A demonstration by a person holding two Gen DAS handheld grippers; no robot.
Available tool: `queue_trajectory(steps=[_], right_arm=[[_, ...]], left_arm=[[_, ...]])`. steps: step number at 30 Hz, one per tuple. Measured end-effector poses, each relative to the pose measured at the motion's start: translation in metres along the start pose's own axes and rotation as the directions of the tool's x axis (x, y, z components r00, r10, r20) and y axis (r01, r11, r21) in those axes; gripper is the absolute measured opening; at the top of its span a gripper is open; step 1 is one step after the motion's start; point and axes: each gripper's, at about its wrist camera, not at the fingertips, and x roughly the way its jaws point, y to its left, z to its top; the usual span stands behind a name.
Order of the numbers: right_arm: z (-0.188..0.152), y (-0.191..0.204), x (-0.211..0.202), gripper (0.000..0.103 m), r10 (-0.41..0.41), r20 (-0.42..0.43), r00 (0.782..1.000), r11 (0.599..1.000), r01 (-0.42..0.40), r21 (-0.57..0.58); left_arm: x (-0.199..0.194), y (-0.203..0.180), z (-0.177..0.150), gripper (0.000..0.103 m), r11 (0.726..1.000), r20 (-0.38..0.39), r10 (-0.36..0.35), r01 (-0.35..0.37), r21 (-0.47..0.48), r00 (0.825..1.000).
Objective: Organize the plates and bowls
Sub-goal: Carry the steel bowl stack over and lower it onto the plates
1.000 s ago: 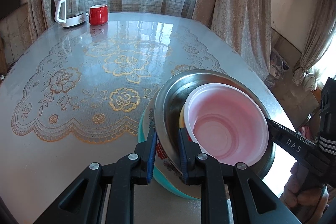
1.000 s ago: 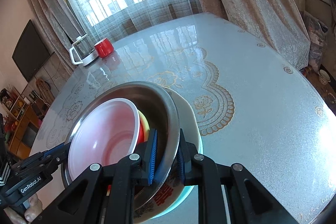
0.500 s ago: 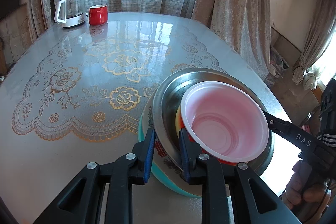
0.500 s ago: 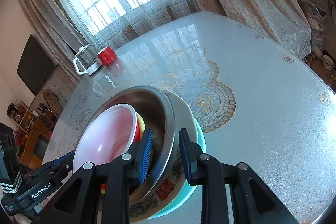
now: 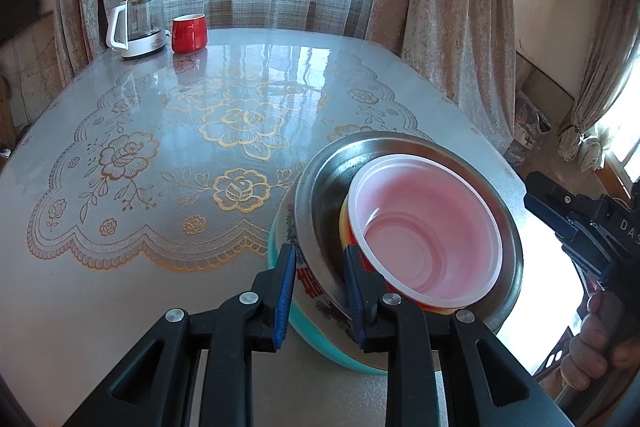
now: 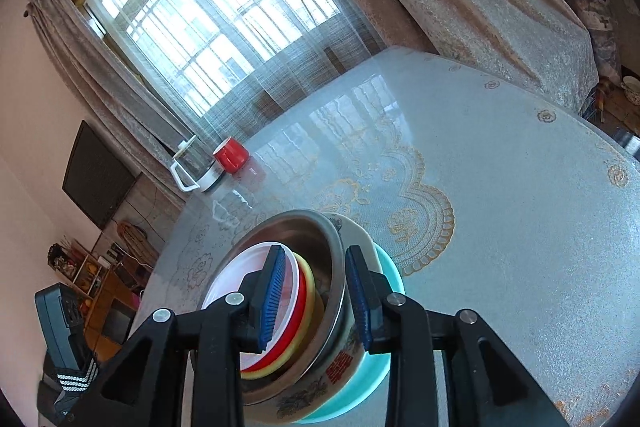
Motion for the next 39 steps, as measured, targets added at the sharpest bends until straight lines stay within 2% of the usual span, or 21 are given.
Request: queue_trajectory(steps=[5, 10, 19, 25, 28, 39], right_arm=[[0.006, -0.016, -0.011, 0.031, -0.035, 0.045, 0.998, 0.997, 0.032, 0.069], [0.005, -0.03, -0.011, 0.031, -0.057, 0.029, 0.998, 0.993, 0.054, 0.106], [-0.009, -0.017, 0.007, 0.019, -0.103, -0.058, 0.993, 0.994, 0.104, 0.021], [-0.017, -0.026, 0.014, 0.017, -0.1, -0.103, 0.99, 0.994, 0.105, 0.044], [-0.02, -0.028, 0.021, 0.01, -0.102, -0.129, 0.986, 0.993, 0.109, 0.042], [-0.024, -0.02, 0.023, 0.009, -0.131, -0.11, 0.985, 0.991, 0.131, -0.007]], left_arm=[[-0.003, 0.001, -0.001, 0.025, 1.0, 0.007, 0.002, -0.002, -0.001, 1.0], [-0.005, 0.001, -0.002, 0.026, 1.0, 0.016, 0.005, -0.005, 0.002, 1.0], [-0.009, -0.001, -0.006, 0.027, 1.0, 0.026, 0.007, -0.007, 0.008, 1.0], [-0.011, -0.003, -0.007, 0.028, 1.0, 0.038, 0.018, -0.019, 0.023, 0.999], [-0.011, -0.005, -0.007, 0.028, 0.999, 0.041, 0.022, -0.023, 0.027, 0.999], [-0.012, -0.008, -0.009, 0.029, 0.999, 0.048, 0.027, -0.029, 0.035, 0.998]])
